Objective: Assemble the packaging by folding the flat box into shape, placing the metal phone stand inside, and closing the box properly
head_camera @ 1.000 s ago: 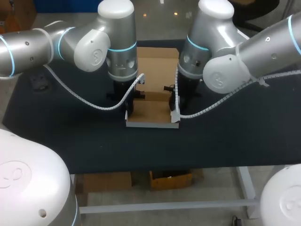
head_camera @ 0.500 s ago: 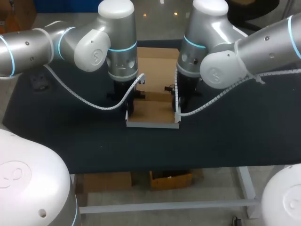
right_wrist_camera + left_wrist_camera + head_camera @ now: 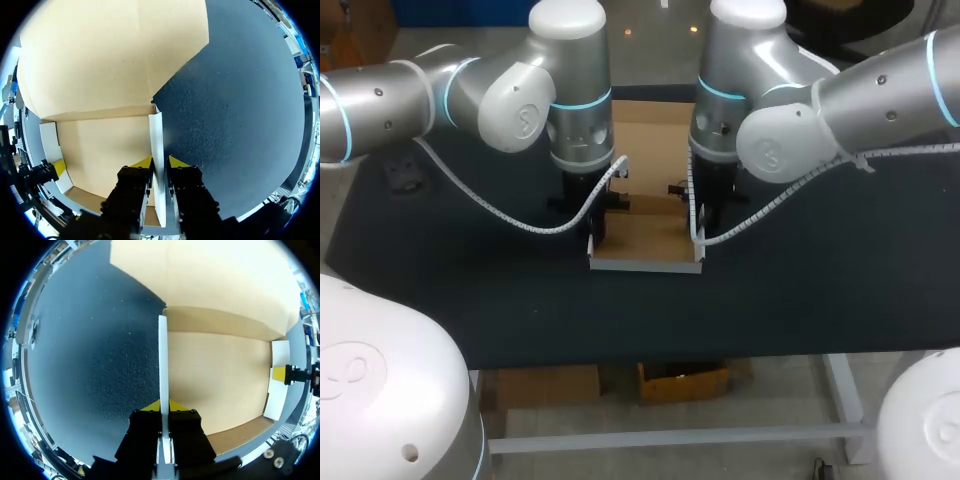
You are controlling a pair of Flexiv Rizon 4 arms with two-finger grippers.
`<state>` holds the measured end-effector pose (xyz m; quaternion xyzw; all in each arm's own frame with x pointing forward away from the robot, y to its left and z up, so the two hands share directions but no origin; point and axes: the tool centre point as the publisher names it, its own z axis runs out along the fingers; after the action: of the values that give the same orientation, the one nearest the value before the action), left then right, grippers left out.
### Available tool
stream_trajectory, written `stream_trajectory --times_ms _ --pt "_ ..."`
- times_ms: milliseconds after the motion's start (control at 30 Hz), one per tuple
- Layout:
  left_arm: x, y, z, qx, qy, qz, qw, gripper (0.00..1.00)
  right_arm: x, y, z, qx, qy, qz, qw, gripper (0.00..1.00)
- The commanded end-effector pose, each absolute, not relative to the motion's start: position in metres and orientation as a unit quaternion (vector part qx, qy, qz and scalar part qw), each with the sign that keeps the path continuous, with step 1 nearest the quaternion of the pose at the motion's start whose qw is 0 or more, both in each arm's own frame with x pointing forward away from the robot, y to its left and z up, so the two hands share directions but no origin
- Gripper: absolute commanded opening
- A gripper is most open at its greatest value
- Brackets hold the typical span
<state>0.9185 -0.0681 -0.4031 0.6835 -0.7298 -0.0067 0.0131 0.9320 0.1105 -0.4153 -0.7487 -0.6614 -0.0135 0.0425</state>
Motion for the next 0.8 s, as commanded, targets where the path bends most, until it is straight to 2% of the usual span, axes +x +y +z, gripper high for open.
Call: stream_trajectory --times_ms 33,800 --pt "0.9179 -0.0682 -0.4025 0.684 -0.730 -0.008 0.011 0.00 0.9323 0.1082 -0.4152 -0.744 -0.666 -0.012 0.045 0.15" --pt "0.9179 -0.0682 -0.4025 0.684 -0.730 -0.008 0.011 0.00 0.9313 0.1058 -0.4191 -0.749 -0.662 0.003 0.034 0.13"
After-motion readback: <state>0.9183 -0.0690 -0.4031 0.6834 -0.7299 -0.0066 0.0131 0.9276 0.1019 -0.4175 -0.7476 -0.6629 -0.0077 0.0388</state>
